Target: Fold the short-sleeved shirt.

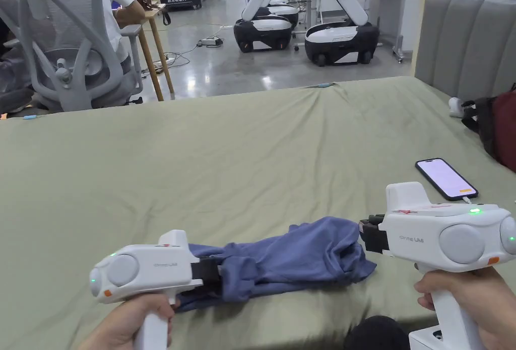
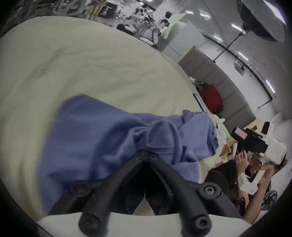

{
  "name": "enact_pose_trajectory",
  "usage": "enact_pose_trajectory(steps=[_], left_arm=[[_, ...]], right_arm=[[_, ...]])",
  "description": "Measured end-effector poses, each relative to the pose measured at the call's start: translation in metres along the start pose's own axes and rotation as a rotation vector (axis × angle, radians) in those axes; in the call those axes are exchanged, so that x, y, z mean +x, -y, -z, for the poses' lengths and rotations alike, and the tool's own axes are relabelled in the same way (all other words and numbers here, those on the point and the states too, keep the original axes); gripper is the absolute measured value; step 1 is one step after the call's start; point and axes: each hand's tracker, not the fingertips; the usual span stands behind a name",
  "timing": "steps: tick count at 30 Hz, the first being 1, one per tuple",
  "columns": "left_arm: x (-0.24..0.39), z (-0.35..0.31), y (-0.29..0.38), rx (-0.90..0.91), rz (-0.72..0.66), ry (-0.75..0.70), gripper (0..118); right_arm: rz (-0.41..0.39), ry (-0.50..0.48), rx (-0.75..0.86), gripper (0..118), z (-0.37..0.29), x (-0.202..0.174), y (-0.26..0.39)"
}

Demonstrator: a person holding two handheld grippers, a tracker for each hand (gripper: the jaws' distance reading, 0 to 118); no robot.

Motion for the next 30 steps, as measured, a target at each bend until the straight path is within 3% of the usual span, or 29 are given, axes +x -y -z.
enact_pose_trajectory(steps=[3, 6, 10, 14, 19, 26, 27, 28, 30], left_arm=[[0.025, 0.030, 0.001, 0.002, -0.011, 0.057, 0], [0.034, 0.060, -0.001, -0.004, 0.012, -0.005, 0], [0.034, 0.054, -0.007, 0.002, -0.052, 0.033, 0], [0.031, 0.005, -0.015, 0.088, 0.008, 0.054, 0], [-0.014, -0.069, -0.021, 0.248, -0.113, 0.006, 0], [-0.039, -0.104, -0.002, 0.291, -0.112, -0.029, 0], [-0.037, -0.105, 0.001, 0.316, -0.129, 0.001, 7], [-0.040, -0.103, 0.004, 0.322, -0.150, 0.034, 37], [-0.046, -0.091, 0.007, 0.296, -0.177, 0.056, 111]], right_arm=[[-0.009, 0.012, -0.018, 0, 0.000, 0.001, 0.002], [-0.017, 0.020, -0.025, 0, -0.001, 0.002, 0.003], [-0.008, 0.027, -0.025, 0, -0.004, 0.004, 0.004], [-0.016, 0.027, -0.024, 0, -0.004, 0.002, 0.001], [0.003, 0.009, 0.002, 0, -0.004, -0.002, -0.006], [-0.023, -0.009, 0.010, 0, 0.004, -0.016, -0.009], [-0.022, -0.018, 0.012, 0, 0.004, -0.017, -0.009], [-0.018, -0.026, 0.015, 0, 0.004, -0.018, -0.009], [-0.018, -0.036, 0.010, 0, 0.004, -0.020, -0.008]])
